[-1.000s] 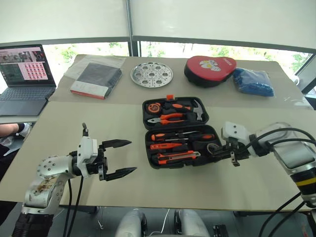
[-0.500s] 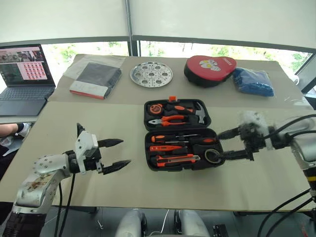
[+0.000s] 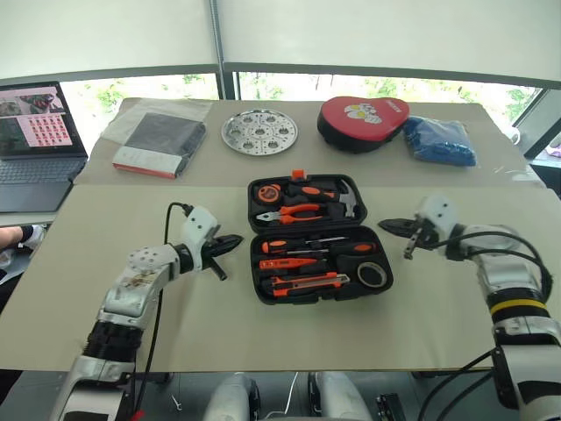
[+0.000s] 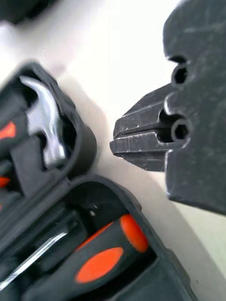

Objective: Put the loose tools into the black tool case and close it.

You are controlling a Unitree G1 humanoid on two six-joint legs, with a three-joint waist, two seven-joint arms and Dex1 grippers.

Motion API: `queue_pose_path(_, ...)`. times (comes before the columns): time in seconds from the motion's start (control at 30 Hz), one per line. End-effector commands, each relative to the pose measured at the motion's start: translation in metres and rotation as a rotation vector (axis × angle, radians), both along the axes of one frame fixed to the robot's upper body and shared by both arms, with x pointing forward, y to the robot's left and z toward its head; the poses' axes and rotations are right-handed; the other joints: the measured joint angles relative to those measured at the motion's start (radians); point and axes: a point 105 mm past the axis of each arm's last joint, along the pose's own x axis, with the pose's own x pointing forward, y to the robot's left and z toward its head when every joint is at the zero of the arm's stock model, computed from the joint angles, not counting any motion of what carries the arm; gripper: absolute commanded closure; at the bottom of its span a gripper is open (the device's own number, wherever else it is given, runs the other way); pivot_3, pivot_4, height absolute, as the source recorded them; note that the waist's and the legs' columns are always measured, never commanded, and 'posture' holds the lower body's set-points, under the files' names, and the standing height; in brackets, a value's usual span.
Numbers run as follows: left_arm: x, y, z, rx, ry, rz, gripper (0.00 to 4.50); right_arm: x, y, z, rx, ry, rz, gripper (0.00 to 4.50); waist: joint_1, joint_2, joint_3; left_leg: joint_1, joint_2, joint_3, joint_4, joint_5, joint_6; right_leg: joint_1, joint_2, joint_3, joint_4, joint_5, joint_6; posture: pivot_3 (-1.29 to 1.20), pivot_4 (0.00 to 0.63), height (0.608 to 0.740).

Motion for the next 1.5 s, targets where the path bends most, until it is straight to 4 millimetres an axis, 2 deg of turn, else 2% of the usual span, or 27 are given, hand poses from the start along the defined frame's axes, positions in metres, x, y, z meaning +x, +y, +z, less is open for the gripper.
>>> queue_pose_path(0.03,0.007,-0.019,0.015,-0.018,-0.054,-0.054,4.50,-0.005,0.018,0.008,0.027,0.029,0.093,4.48,0.001,0.000,0.000,0.000,0.000,0.000,0.000,0.000,0.000,0.000,0.000,0.000,0.000,0.000,0.000,0.00,0.150,0.740)
queue_pose_path(0.1,0.007,-0.027,0.017,-0.026,-0.052,-0.082,4.50,-0.016,0.025,0.007,0.030,0.068,0.165,4.48,0.001,0.000,0.000,0.000,0.000,0.000,0.000,0.000,0.000,0.000,0.000,0.000,0.001,0.000,0.000,0.00,0.150,0.740)
queue_pose_path(0.2,0.005,-0.032,0.016,-0.024,-0.034,-0.115,4.50,-0.027,0.029,0.011,0.059,0.100,0.172,4.48,0.003,0.000,0.000,-0.001,0.001,-0.001,-0.001,0.000,0.000,0.000,0.000,-0.001,0.003,0.000,0.000,0.00,0.150,0.740)
queue_pose_path(0.43,-0.019,-0.010,0.004,0.013,0.065,-0.131,4.50,-0.044,0.019,0.004,0.059,0.140,0.087,4.48,0.001,0.000,0.000,-0.001,0.001,-0.001,-0.003,0.000,0.000,0.000,0.000,-0.001,0.002,0.000,0.001,0.00,0.150,0.740)
queue_pose_path(0.6,-0.029,-0.006,0.001,0.015,0.089,-0.125,4.50,-0.052,0.010,0.002,0.067,0.152,0.038,4.48,0.003,0.000,0.000,-0.001,0.001,-0.001,-0.003,0.000,0.001,0.000,0.000,-0.001,0.001,0.000,0.001,0.00,0.150,0.740)
queue_pose_path(0.67,-0.027,-0.001,0.002,0.019,0.071,-0.095,4.50,-0.055,0.007,0.002,0.062,0.151,0.032,4.48,0.009,0.000,0.000,-0.001,0.001,-0.001,-0.002,-0.001,0.001,0.000,-0.001,-0.001,0.000,0.000,0.001,0.00,0.150,0.740)
queue_pose_path(0.73,-0.004,0.022,0.020,0.051,-0.080,0.053,4.50,-0.059,0.000,0.005,0.110,0.205,-0.024,4.48,0.012,0.000,0.000,0.000,0.000,-0.001,-0.001,-0.001,0.001,0.000,-0.001,0.000,-0.001,0.000,0.001,0.00,0.150,0.740)
queue_pose_path(0.77,0.002,0.033,0.036,-0.001,-0.112,0.094,4.50,-0.051,-0.012,0.014,0.090,0.138,-0.105,4.21,0.014,0.000,0.000,0.000,0.000,-0.001,-0.001,-0.001,0.001,0.000,-0.001,0.000,0.000,0.000,0.001,0.00,0.150,0.740)
queue_pose_path(0.8,-0.003,0.045,0.045,-0.006,-0.053,0.087,4.50,-0.048,-0.020,0.028,0.119,0.139,-0.150,3.90,0.013,-0.001,0.001,0.000,0.000,-0.002,-0.001,-0.001,0.001,0.000,-0.001,0.000,0.000,0.000,0.000,0.00,0.150,0.740)
queue_pose_path(0.83,-0.013,0.055,0.047,0.024,0.037,0.065,3.97,-0.047,-0.025,0.040,0.136,0.185,-0.192,3.55,0.012,-0.001,0.001,-0.001,0.001,-0.001,0.000,-0.001,0.001,-0.002,-0.001,0.000,0.002,0.000,0.000,0.00,0.150,0.740)
queue_pose_path(0.87,-0.019,0.064,0.048,0.031,0.125,0.075,3.80,-0.045,-0.029,0.046,0.132,0.262,-0.251,3.32,0.007,0.000,0.001,-0.001,0.001,-0.001,-0.001,0.000,0.001,-0.002,-0.001,0.000,0.002,0.001,-0.001,0.00,0.150,0.740)
queue_pose_path(0.9,-0.026,0.068,0.048,0.027,0.206,0.074,3.41,-0.045,-0.029,0.048,0.095,0.334,-0.287,2.93,0.001,0.000,0.002,0.000,0.001,-0.001,0.000,0.000,0.000,-0.002,-0.001,0.001,0.004,0.000,-0.001,0.00,0.150,0.740)
queue_pose_path(1.0,-0.025,0.071,0.050,0.007,0.281,0.107,2.65,-0.043,-0.026,0.053,0.003,0.390,-0.332,2.14,-0.003,0.002,0.003,-0.002,0.001,0.001,0.000,0.000,0.000,-0.008,-0.002,0.003,0.008,0.000,-0.001,0.00,0.150,0.740)
queue_pose_path(1.03,-0.023,0.070,0.053,-0.004,0.297,0.111,2.15,-0.041,-0.022,0.057,0.019,0.411,-0.339,1.68,-0.002,0.001,0.002,-0.001,0.001,0.000,0.000,0.000,0.001,-0.007,-0.001,0.002,0.008,-0.001,-0.002,0.00,0.150,0.740)
queue_pose_path(1.1,-0.002,0.074,0.058,0.086,0.231,0.237,1.40,-0.029,-0.019,0.063,0.078,0.483,-0.422,0.99,0.002,-0.003,0.003,0.000,0.001,-0.001,0.000,-0.002,0.003,-0.006,0.001,0.001,0.009,-0.002,-0.003,0.00,0.150,0.740)
queue_pose_path(1.17,0.005,0.059,0.060,0.078,0.286,0.236,0.64,-0.019,-0.011,0.067,0.114,0.537,-0.464,0.29,0.007,-0.005,0.005,-0.001,-0.001,-0.002,0.001,-0.002,0.004,-0.006,0.000,0.001,0.012,-0.002,-0.003,0.00,0.150,0.740)
queue_pose_path(1.2,0.005,0.049,0.063,0.048,0.304,0.201,0.56,-0.014,-0.007,0.070,0.133,0.546,-0.476,0.03,0.009,-0.006,0.005,-0.003,-0.002,-0.002,0.002,-0.001,0.004,-0.008,0.000,0.001,0.014,-0.001,-0.004,0.00,0.150,0.740)
queue_pose_path(1.23,0.005,0.042,0.065,0.027,0.310,0.177,0.56,-0.011,-0.005,0.071,0.147,0.553,-0.483,0.03,0.010,-0.005,0.005,-0.005,-0.002,-0.002,0.002,0.001,0.002,-0.010,0.000,0.001,0.014,-0.001,-0.004,0.00,0.150,0.740)
queue_pose_path(1.33,0.022,0.028,0.064,-0.018,0.340,0.232,0.56,0.003,0.005,0.070,0.176,0.582,-0.512,0.03,0.013,-0.005,0.005,-0.011,-0.002,-0.002,0.004,0.004,-0.002,-0.014,0.000,0.001,0.017,0.000,-0.003,0.00,0.150,0.740)
queue_pose_path(1.5,0.034,0.013,0.059,-0.029,0.364,0.257,0.56,0.014,0.008,0.060,0.137,0.585,-0.549,0.03,0.008,-0.005,0.005,-0.020,-0.003,-0.003,0.008,0.003,-0.001,-0.018,0.000,-0.001,0.014,0.001,-0.001,0.00,0.150,0.740)
